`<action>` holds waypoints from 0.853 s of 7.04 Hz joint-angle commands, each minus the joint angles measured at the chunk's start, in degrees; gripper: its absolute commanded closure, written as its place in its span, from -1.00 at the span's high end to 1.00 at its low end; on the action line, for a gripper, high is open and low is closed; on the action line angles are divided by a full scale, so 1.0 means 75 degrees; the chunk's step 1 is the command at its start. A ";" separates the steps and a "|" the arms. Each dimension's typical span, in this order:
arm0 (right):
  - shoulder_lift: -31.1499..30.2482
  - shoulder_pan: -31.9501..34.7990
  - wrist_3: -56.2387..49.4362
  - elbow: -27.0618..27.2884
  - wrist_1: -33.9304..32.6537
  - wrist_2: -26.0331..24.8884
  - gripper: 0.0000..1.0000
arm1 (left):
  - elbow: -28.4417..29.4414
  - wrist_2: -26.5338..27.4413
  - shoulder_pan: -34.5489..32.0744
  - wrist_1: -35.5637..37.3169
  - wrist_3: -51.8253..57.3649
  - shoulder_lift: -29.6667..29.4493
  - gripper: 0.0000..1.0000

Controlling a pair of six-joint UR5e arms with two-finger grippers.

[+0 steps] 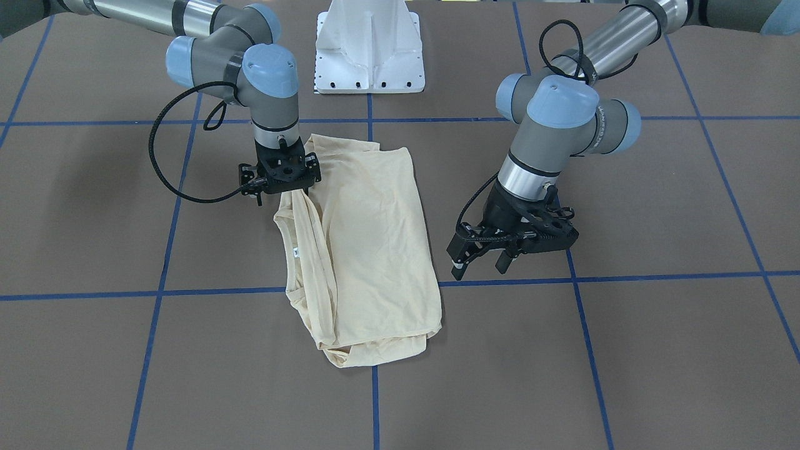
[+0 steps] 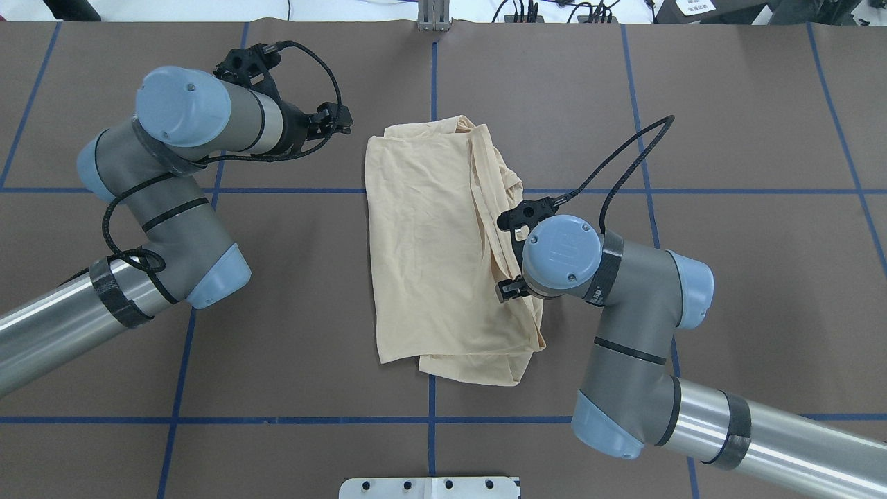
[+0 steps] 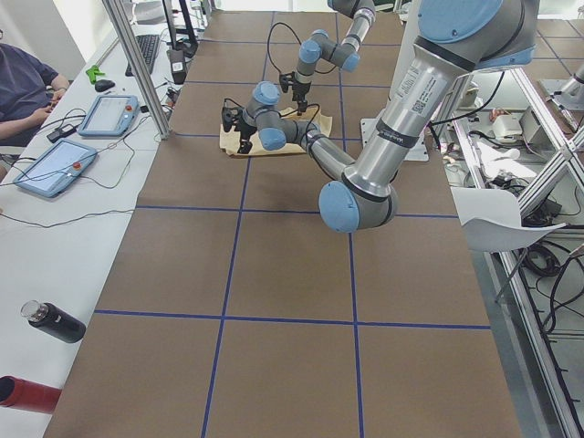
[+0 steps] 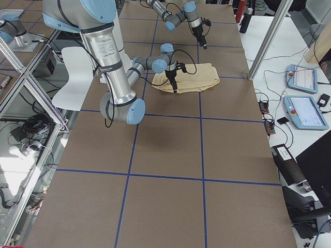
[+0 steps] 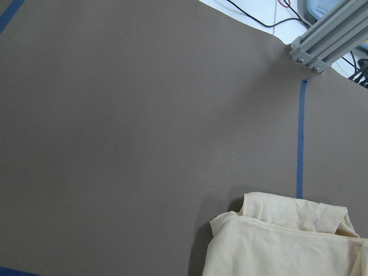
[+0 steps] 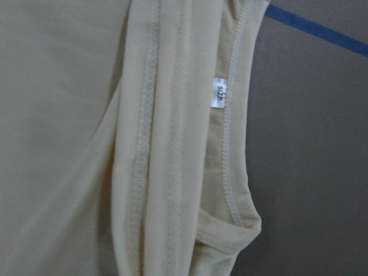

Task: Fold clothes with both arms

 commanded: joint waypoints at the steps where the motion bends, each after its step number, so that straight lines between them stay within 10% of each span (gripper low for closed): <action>1: -0.0333 0.0223 -0.0310 0.0000 -0.0003 0.0006 1.00 | 0.0001 0.0000 0.0009 0.0000 -0.0009 -0.0030 1.00; 6: -0.0220 0.1125 -0.0898 0.0012 0.0079 0.0393 1.00 | 0.0001 0.0000 0.0009 0.0000 -0.0009 -0.0019 1.00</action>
